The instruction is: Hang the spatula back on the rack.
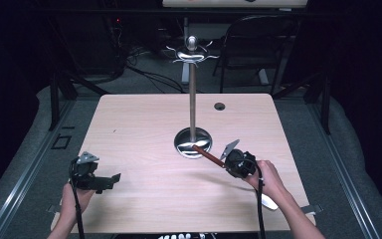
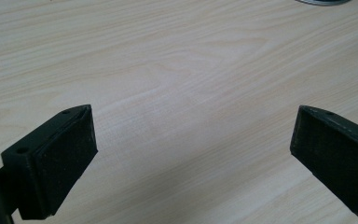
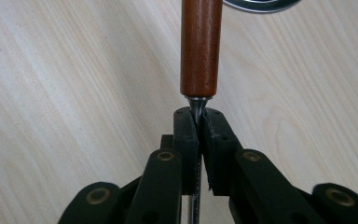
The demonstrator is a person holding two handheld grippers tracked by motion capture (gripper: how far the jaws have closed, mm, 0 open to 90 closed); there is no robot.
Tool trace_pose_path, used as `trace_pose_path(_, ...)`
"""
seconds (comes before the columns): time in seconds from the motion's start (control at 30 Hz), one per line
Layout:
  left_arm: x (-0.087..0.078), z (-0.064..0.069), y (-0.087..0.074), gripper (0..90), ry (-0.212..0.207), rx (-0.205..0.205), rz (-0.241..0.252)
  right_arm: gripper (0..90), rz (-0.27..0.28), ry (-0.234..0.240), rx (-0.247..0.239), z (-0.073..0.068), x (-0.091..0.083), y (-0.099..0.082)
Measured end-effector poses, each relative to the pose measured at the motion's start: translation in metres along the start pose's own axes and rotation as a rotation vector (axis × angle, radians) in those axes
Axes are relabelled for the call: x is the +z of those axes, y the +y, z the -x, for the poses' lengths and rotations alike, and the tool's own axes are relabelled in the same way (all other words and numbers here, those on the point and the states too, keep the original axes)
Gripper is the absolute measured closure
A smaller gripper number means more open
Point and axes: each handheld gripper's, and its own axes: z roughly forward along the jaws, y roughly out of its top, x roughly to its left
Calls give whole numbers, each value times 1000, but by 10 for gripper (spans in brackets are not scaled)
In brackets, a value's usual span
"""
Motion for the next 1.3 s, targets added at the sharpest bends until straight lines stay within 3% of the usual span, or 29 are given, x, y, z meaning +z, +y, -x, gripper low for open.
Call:
trace_pose_path(0.43,0,0,0,4,-1,0,2,852,47,-53,48,9,-11,2)
trace_pose_path(0.93,-1,1,0,4,1,5,-6,852,137,-103,117,16,-22,4)
trace_pose_path(1.3,-1,0,0,4,4,1,1,853,179,-98,169,27,-28,4)
